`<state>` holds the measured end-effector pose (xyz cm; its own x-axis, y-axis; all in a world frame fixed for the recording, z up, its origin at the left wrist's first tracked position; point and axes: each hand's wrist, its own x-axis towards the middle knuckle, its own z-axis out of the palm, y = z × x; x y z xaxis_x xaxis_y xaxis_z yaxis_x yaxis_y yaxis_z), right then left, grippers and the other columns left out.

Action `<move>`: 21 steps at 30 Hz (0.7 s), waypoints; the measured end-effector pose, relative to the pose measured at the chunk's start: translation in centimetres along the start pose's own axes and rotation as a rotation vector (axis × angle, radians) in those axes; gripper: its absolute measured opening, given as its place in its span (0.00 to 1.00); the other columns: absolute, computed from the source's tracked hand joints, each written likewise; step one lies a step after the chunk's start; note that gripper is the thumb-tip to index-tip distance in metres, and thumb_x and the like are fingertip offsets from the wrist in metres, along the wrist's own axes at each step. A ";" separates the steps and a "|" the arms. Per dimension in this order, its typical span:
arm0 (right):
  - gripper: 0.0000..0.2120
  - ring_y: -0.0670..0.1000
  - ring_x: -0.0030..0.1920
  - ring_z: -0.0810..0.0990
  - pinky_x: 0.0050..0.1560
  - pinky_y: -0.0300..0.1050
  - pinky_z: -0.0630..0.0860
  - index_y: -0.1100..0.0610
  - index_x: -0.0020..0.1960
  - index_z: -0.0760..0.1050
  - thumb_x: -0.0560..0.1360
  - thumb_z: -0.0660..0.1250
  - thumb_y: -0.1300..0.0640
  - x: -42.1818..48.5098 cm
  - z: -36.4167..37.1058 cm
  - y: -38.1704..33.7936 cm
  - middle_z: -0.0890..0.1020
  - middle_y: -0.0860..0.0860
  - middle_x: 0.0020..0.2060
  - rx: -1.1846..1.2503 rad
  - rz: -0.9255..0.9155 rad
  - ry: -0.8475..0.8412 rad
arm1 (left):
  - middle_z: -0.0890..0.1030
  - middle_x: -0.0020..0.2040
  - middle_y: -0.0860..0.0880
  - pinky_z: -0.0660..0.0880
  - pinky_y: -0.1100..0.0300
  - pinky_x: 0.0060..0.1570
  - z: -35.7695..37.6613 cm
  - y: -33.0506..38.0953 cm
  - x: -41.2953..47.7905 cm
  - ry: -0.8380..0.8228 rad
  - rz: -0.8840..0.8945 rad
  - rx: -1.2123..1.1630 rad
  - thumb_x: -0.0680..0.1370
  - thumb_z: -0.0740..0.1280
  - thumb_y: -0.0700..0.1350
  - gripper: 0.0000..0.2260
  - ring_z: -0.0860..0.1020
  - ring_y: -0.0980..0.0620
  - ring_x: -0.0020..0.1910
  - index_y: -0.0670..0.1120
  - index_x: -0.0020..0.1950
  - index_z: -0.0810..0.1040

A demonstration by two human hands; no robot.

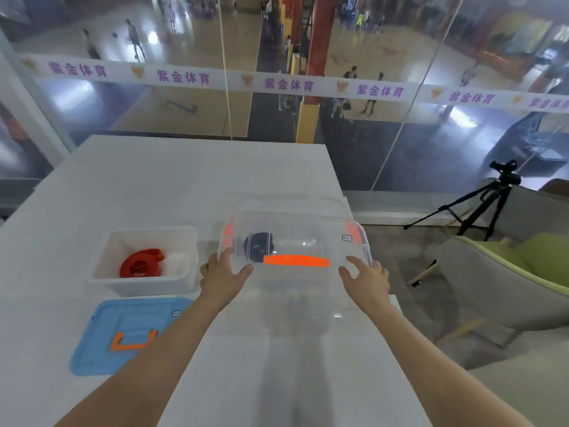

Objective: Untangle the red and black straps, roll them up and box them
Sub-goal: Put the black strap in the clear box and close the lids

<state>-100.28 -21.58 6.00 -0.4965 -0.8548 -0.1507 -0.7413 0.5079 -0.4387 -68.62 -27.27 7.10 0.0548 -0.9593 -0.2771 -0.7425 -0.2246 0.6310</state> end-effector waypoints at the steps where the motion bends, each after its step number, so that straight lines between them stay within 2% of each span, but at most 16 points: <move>1: 0.24 0.65 0.72 0.67 0.71 0.60 0.69 0.40 0.75 0.73 0.80 0.65 0.38 1.7 -0.1 -0.4 0.71 0.61 0.72 -0.017 0.001 -0.023 | 0.66 0.77 0.42 0.65 0.40 0.71 0.0 0.6 1.4 -0.001 -0.016 -0.006 0.80 0.67 0.61 0.32 0.63 0.35 0.75 0.52 0.80 0.62; 5: 0.23 0.64 0.71 0.68 0.71 0.60 0.69 0.40 0.74 0.73 0.80 0.63 0.37 7.5 -0.3 -1.6 0.74 0.60 0.70 -0.056 -0.016 -0.079 | 0.71 0.75 0.42 0.65 0.44 0.70 0.3 2.4 6.4 -0.012 -0.052 -0.014 0.79 0.66 0.62 0.29 0.66 0.36 0.73 0.53 0.78 0.67; 11: 0.24 0.65 0.71 0.68 0.72 0.60 0.68 0.41 0.75 0.73 0.80 0.63 0.38 13.8 0.4 -2.9 0.73 0.60 0.72 -0.059 -0.054 -0.101 | 0.72 0.75 0.44 0.63 0.46 0.71 1.8 2.8 12.4 -0.030 -0.074 -0.021 0.75 0.64 0.66 0.33 0.67 0.39 0.74 0.53 0.77 0.67; 13: 0.25 0.65 0.73 0.66 0.73 0.60 0.67 0.41 0.76 0.72 0.80 0.64 0.38 15.0 0.9 -2.9 0.70 0.61 0.74 -0.052 -0.068 -0.127 | 0.70 0.76 0.44 0.62 0.46 0.72 2.0 3.3 13.0 -0.020 -0.059 0.010 0.76 0.64 0.65 0.32 0.66 0.38 0.75 0.53 0.77 0.68; 16: 0.26 0.65 0.74 0.64 0.74 0.60 0.65 0.41 0.77 0.70 0.81 0.64 0.38 15.8 1.7 -2.4 0.69 0.61 0.75 -0.052 -0.091 -0.143 | 0.63 0.80 0.45 0.60 0.46 0.75 2.4 3.4 13.3 -0.016 -0.022 0.064 0.81 0.67 0.57 0.26 0.59 0.37 0.77 0.53 0.78 0.67; 21: 0.27 0.65 0.73 0.65 0.74 0.61 0.66 0.41 0.77 0.70 0.80 0.65 0.37 15.5 2.6 -2.0 0.68 0.60 0.76 -0.072 -0.128 -0.087 | 0.53 0.85 0.48 0.58 0.42 0.77 3.0 2.0 13.1 -0.029 -0.007 0.042 0.82 0.67 0.54 0.30 0.53 0.38 0.81 0.52 0.82 0.61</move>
<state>-105.36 -36.14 2.23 -0.3570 -0.9175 -0.1752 -0.8279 0.3976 -0.3955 -71.38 -39.81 2.58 0.0413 -0.9522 -0.3027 -0.7697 -0.2234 0.5980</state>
